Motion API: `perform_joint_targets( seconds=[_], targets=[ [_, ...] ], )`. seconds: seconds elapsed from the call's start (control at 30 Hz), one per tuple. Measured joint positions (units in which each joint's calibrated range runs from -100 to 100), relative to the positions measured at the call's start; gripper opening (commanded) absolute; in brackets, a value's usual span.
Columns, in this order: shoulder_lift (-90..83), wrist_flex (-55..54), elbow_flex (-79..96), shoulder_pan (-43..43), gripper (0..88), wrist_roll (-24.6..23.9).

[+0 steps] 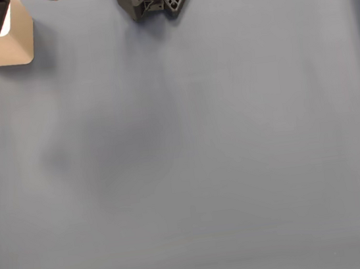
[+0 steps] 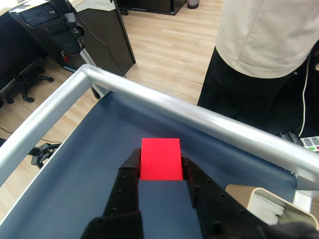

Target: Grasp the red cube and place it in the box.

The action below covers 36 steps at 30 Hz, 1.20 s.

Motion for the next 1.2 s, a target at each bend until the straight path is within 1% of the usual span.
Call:
perform_joint_targets(
  seconds=[0.63, 1.2],
  targets=[
    [-10.2, -4.1, 13.6, 7.9, 4.3, 0.8],
    [-21.1, -9.9, 29.8, 14.2, 4.1, 1.8]
  ],
)
